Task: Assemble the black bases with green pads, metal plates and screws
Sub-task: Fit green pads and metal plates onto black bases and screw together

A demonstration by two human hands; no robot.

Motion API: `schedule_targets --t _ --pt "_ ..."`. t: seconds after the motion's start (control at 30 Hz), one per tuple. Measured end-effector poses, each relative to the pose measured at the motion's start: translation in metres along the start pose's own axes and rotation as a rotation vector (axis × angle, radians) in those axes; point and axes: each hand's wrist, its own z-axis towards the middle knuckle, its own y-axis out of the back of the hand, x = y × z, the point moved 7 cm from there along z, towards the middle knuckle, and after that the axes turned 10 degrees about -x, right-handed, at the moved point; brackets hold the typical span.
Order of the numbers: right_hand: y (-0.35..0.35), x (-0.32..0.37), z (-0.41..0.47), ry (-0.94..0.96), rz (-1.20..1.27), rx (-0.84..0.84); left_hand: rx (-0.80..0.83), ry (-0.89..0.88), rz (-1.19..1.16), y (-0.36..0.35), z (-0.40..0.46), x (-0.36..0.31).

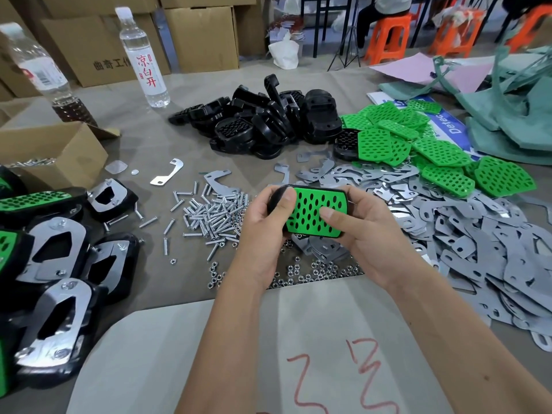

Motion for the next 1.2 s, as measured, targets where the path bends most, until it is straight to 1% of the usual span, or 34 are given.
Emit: schedule_targets --t 0.1,0.2,0.3,0.5,0.57,0.67,0.77,0.87,0.97,1.0,1.1,1.2 --pt "0.002 -0.003 0.002 -0.01 -0.071 -0.02 -0.1 0.005 0.054 0.002 0.002 0.004" --pt "-0.003 -0.001 0.001 -0.035 -0.007 0.043 -0.147 0.0 0.058 0.003 0.004 0.004" --pt "-0.008 0.0 -0.001 -0.051 0.026 0.094 -0.175 0.012 0.013 0.005 0.004 0.004" --pt "0.001 -0.005 -0.002 -0.052 -0.066 0.006 -0.175 -0.044 0.029 0.006 0.001 0.002" --pt "0.001 -0.006 -0.003 -0.028 -0.105 -0.016 -0.161 -0.079 0.084 0.007 0.0 -0.001" --pt "0.001 -0.007 -0.004 0.007 -0.148 -0.037 -0.137 -0.205 0.28 0.007 -0.003 -0.012" --pt "-0.001 -0.006 -0.005 0.013 -0.171 -0.024 -0.148 -0.263 0.31 0.009 -0.005 -0.018" --pt "-0.005 -0.001 -0.006 0.009 -0.099 0.004 -0.108 -0.221 0.237 0.007 -0.008 -0.017" --pt "-0.004 0.003 -0.007 0.031 -0.075 0.001 -0.018 -0.18 0.278 0.002 -0.008 -0.01" --pt "-0.004 0.004 -0.008 0.026 -0.052 0.008 -0.007 -0.149 0.242 0.002 -0.007 -0.008" --pt "-0.007 0.005 -0.008 -0.012 0.04 0.066 0.006 -0.023 0.037 0.006 -0.006 -0.003" --pt "-0.008 0.009 -0.007 -0.013 0.062 0.129 0.048 0.026 -0.081 0.006 -0.006 -0.004"
